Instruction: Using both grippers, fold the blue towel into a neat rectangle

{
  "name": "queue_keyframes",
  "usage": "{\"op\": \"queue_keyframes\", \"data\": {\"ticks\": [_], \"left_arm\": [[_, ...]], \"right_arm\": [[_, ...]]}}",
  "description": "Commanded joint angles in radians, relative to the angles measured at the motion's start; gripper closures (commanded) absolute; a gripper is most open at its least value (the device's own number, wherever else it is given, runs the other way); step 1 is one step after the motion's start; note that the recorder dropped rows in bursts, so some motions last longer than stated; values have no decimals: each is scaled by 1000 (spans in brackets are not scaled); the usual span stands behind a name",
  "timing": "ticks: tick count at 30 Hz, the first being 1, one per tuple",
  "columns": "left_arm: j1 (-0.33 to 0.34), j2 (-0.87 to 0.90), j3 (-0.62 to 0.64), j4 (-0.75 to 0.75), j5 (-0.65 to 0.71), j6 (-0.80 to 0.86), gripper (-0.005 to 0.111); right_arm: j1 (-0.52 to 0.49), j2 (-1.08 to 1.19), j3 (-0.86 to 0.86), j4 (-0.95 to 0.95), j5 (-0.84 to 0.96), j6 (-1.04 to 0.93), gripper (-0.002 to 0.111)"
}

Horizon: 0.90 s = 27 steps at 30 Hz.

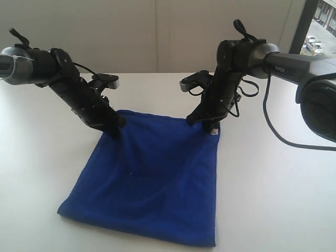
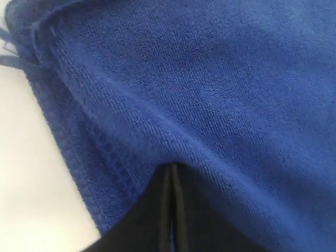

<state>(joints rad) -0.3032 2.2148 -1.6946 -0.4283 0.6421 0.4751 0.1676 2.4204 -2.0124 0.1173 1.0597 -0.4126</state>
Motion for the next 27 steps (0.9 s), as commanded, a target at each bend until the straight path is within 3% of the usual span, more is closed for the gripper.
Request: {"op": "queue_keyframes", "data": {"ticks": [1,10,20,27], "left_arm": [[-1,28,8,-5,21,-2,107],[-1,26,8,365,41,-244,107],[-1,14,8,385,34,-262,107],[-1,-52,8,300,11,-227,107]], "right_arm": [[-8,31,9,-5,9,-14,108],[-8,33,9,-5,9,-14,108],[-8,33,9,-5,15,-14,108],[-8,33,9,-2,-60,-27,108]]}}
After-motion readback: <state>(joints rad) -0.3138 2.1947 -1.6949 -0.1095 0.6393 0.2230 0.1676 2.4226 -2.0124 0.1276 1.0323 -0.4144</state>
